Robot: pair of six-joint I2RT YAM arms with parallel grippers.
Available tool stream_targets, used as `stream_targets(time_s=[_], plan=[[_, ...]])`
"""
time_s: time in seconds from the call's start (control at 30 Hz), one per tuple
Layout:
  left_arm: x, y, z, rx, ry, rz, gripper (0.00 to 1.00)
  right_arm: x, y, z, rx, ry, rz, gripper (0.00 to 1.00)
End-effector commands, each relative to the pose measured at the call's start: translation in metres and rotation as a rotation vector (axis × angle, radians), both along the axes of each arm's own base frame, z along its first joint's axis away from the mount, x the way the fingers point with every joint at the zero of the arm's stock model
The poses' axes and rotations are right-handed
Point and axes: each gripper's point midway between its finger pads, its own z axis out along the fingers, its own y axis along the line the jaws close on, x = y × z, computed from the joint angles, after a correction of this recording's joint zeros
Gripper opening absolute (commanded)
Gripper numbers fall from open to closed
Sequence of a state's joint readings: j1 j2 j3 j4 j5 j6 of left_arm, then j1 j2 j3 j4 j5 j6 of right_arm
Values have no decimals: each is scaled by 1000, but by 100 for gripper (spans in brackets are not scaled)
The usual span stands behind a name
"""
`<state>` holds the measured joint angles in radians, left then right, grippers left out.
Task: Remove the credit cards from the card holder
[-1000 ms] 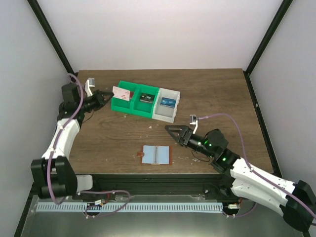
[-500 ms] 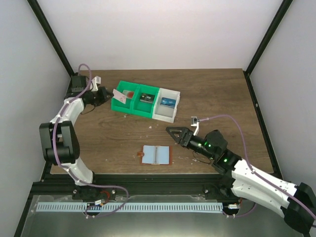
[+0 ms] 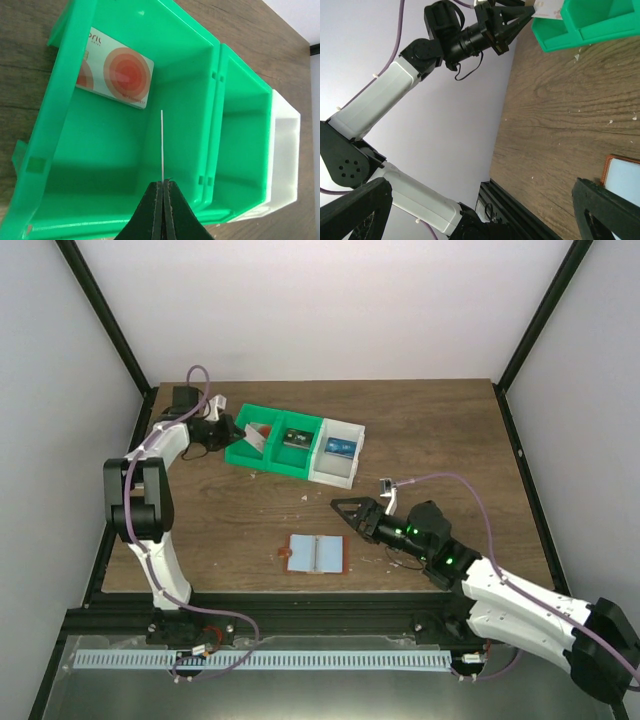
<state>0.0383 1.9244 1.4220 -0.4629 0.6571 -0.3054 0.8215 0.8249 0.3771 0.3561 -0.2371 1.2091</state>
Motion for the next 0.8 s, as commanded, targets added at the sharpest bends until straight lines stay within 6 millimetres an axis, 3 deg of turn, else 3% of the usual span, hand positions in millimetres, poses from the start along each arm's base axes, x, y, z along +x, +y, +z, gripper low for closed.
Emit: stream_targets(time_s=[0.0,0.27,0.43,0.77], plan=[[9,0,-10,71,14,-19,0,1,7,18,37,-20,16,100],[14,4,-33,130,63,-13,0,4,13,18,29,-17,29,100],[14,1,-34,139,64,-21,18,4,17,13,19,-4,49,100],[19,7,6,150,0,55,36,5,10,3,-26,4,19,100]])
